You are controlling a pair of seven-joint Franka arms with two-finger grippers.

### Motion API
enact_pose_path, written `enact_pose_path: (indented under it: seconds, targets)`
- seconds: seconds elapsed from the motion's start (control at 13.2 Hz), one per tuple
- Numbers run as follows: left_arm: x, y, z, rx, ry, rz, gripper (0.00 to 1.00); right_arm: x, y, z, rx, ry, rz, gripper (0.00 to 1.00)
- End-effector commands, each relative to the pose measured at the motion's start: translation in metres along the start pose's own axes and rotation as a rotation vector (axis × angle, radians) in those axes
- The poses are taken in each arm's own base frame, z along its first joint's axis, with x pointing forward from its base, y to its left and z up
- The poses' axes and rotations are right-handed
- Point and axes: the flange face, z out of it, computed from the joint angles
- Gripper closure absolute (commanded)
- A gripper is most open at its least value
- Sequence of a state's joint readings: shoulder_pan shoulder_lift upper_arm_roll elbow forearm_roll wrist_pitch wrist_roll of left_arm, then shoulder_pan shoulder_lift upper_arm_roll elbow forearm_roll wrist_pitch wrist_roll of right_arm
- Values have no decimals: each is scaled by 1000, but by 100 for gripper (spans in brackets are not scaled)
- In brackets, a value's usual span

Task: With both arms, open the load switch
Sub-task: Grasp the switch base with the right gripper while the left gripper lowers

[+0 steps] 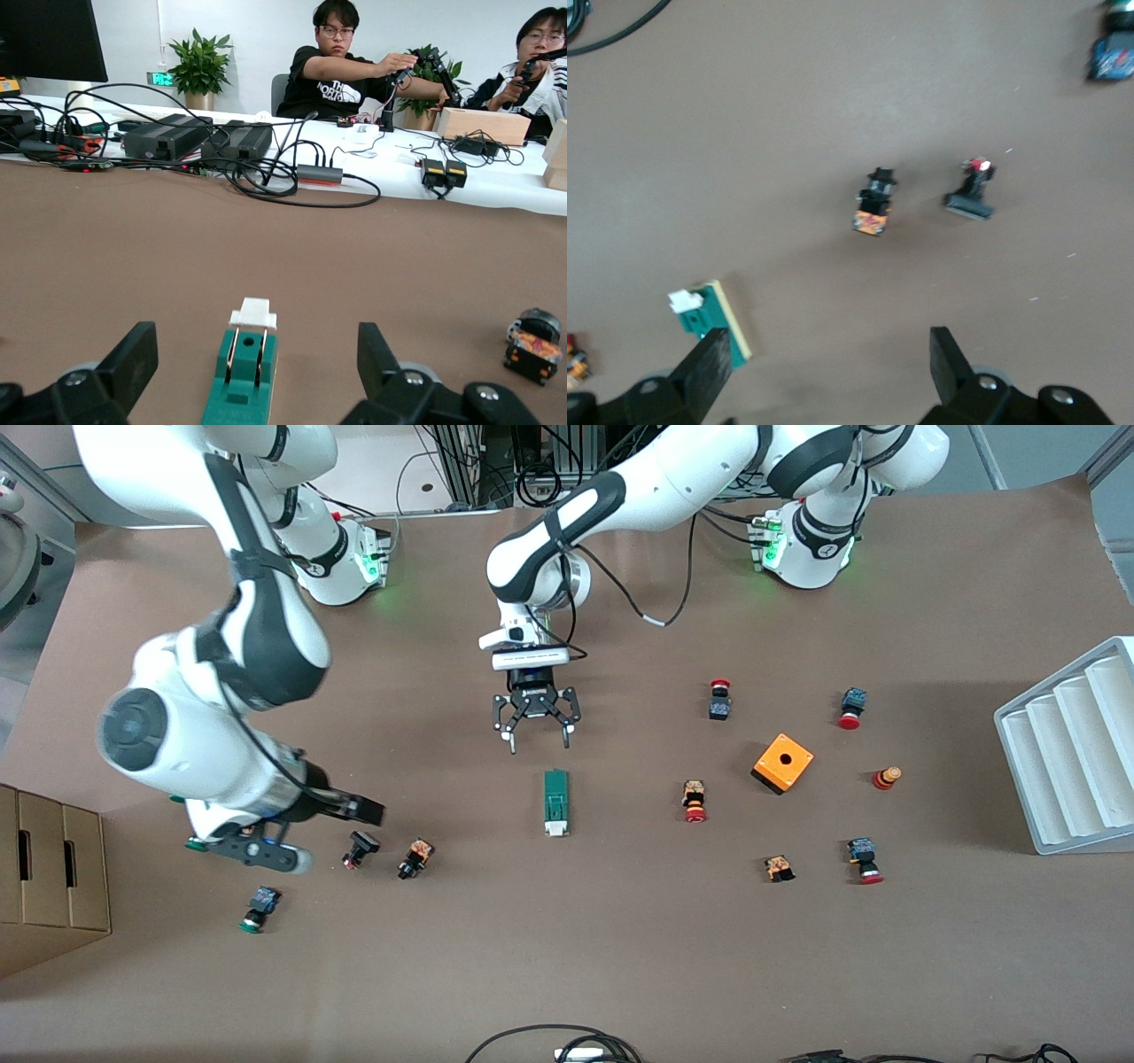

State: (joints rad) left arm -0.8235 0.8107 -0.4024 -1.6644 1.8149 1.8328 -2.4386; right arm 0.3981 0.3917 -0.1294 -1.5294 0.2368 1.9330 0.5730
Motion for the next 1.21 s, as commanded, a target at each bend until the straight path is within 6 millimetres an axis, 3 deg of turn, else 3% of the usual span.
enact_pose_path:
  seconds: [0.0, 0.15, 0.23, 0.53, 0.83, 1.14]
  targets:
    - [-22, -11, 25, -17, 18, -32, 1, -5, -39, 28, 38, -11, 157, 0]
    - [-42, -21, 37, -12, 12, -12, 0, -7, -65, 42, 52, -23, 279, 0]
    - [-45, -24, 44, 1, 8, -15, 0, -12, -82, 51, 65, -38, 328, 0]
    - [-54, -28, 54, 18, -1, -12, 0, -23, -118, 84, 101, -15, 496, 0]
    - [-69, -21, 67, -26, 27, -16, 0, -38, -141, 109, 136, 4, 657, 0]
    - [-80, -23, 70, -28, 21, -26, 0, -50, -151, 133, 116, -36, 812, 0]
